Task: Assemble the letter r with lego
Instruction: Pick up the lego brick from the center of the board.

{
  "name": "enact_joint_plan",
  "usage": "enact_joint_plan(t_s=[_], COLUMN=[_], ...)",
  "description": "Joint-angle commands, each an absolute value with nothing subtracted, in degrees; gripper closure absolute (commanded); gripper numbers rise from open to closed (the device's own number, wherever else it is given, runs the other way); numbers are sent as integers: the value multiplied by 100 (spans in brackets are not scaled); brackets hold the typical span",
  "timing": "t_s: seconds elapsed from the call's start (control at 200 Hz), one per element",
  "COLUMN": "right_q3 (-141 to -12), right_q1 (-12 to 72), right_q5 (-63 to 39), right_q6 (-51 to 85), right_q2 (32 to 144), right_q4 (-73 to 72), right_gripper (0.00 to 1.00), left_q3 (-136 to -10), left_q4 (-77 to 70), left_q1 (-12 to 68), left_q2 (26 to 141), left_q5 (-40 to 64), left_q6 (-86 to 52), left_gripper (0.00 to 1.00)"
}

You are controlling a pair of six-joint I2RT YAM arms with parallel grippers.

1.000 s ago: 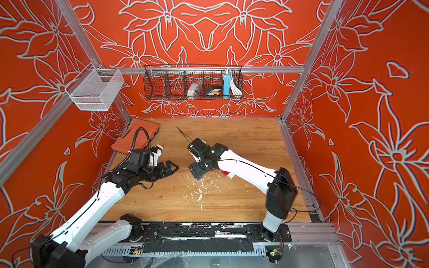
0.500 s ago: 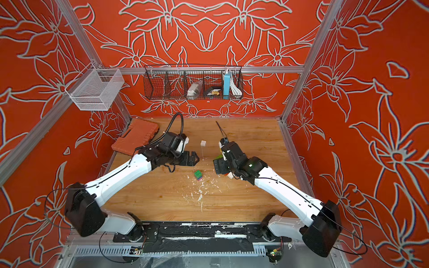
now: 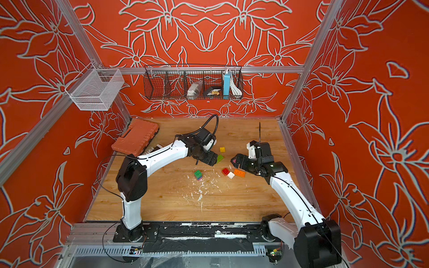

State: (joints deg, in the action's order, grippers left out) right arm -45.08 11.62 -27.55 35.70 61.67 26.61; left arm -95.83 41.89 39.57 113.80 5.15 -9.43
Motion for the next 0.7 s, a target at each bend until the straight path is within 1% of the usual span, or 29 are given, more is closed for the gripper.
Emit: enact_joint_plan(t_s=[0.0,0.14,0.275,0.38,0.48,0.585,0.646,0.696], right_q3=[-4323,-4186,-4191,-4235,-4314,-4358,-4345,-4325], right_q1=[829,694,686,684,686,681,685,688], right_q5=[-3362,-3401,-3445,-3285,-3044,-2721,-2671,-2616], right_q6=[3893,3920,3910,3842,3727,3647,3652,3683], right_q2=[6006,5950,5932,5842,5768,5711,5703,5689], right_q4=[2533,2550,2574,2715,2937,3198,3256,3286], right_gripper=[12,13,14,15,16,16,16,16], left_q3=[-9963,-10344,-10822,-11288,-11643,-11957,-12181,-12259], left_q4=[4533,4621,4823,5045,5224,5358,5483,5498], left_q1=[3986,4026,4044,4044,4043,4011,3920,3804], left_q2=[11642,12054,12544,12917,13192,13412,13497,13493], left_q5=[492,548,309,178,116,-178,-342,-378], left_q6=[-448,-227,-35,105,191,74,-167,-415], left_gripper=[18,21,22,23,27,36,38,38])
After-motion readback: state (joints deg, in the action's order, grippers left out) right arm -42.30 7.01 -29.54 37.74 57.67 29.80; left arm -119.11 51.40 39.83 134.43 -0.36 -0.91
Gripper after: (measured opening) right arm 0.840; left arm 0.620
